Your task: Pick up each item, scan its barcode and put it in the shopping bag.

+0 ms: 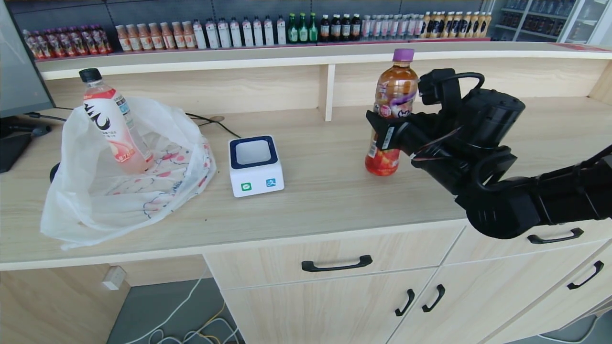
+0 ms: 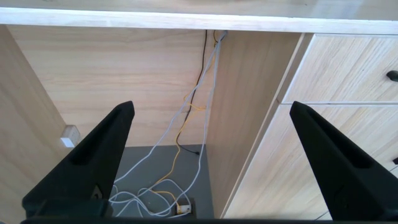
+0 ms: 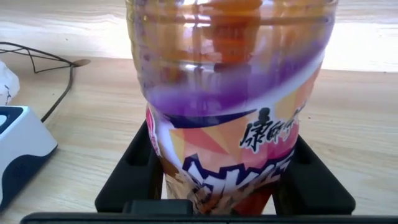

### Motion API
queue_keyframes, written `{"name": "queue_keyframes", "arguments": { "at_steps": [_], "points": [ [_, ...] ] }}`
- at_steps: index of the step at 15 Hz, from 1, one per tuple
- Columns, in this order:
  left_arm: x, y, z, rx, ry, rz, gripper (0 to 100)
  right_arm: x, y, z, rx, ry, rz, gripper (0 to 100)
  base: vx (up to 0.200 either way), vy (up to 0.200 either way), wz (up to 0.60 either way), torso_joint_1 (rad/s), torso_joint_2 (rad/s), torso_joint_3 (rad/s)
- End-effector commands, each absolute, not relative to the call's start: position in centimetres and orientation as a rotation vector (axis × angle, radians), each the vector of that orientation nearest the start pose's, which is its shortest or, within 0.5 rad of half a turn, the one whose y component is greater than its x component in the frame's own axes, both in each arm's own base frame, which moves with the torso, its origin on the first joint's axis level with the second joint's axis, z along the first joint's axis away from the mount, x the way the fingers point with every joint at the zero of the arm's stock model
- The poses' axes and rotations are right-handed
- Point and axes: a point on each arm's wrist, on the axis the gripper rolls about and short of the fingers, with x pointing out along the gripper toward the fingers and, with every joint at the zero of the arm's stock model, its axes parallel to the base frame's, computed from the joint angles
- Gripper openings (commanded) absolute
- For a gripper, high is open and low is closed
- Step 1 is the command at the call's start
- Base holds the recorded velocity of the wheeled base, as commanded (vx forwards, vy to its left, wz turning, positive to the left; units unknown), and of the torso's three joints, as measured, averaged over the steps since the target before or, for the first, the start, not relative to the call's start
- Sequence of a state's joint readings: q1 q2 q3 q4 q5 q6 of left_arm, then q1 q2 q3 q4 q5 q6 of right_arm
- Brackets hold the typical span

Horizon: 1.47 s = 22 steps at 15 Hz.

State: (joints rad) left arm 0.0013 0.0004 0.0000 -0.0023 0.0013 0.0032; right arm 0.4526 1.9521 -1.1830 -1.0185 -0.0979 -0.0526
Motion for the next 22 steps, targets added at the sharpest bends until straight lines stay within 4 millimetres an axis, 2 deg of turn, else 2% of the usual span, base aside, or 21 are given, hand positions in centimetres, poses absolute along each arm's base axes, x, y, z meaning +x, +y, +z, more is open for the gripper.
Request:
{"name": "queue_keyframes", "arguments": {
  "at_steps": [1, 3, 5, 6, 11, 15, 19, 22],
  "points": [
    [-2.3, 0.0, 7.6, 0.003, -0.003, 0.003, 100, 34.1, 16.8, 24.9, 0.025, -0.281, 0.355, 0, 0.000, 0.000, 0.00, 0.000, 0.00, 0.000],
    [-2.3, 0.0, 7.6, 0.003, -0.003, 0.003, 100, 33.1, 17.0, 25.8, 0.034, -0.305, 0.369, 0, 0.000, 0.000, 0.00, 0.000, 0.00, 0.000],
    [-2.3, 0.0, 7.6, 0.003, -0.003, 0.003, 100, 31.4, 17.4, 26.8, 0.041, -0.321, 0.397, 0, 0.000, 0.000, 0.00, 0.000, 0.00, 0.000],
    [-2.3, 0.0, 7.6, 0.003, -0.003, 0.003, 100, 29.9, 17.3, 27.1, 0.027, -0.324, 0.414, 0, 0.000, 0.000, 0.00, 0.000, 0.00, 0.000],
    [-2.3, 0.0, 7.6, 0.003, -0.003, 0.003, 100, 24.5, 14.8, 28.0, 0.002, -0.340, 0.427, 0, 0.000, 0.000, 0.00, 0.000, 0.00, 0.000],
    [-2.3, 0.0, 7.6, 0.003, -0.003, 0.003, 100, 19.9, 11.9, 27.5, -0.009, -0.336, 0.428, 0, 0.000, 0.000, 0.00, 0.000, 0.00, 0.000],
    [-2.3, 0.0, 7.6, 0.003, -0.003, 0.003, 100, 18.1, 10.8, 26.0, 0.029, -0.287, 0.445, 0, 0.000, 0.000, 0.00, 0.000, 0.00, 0.000],
    [-2.3, 0.0, 7.6, 0.003, -0.003, 0.003, 100, 18.0, 10.9, 25.8, 0.116, -0.261, 0.537, 0, 0.000, 0.000, 0.00, 0.000, 0.00, 0.000]
  ]
}}
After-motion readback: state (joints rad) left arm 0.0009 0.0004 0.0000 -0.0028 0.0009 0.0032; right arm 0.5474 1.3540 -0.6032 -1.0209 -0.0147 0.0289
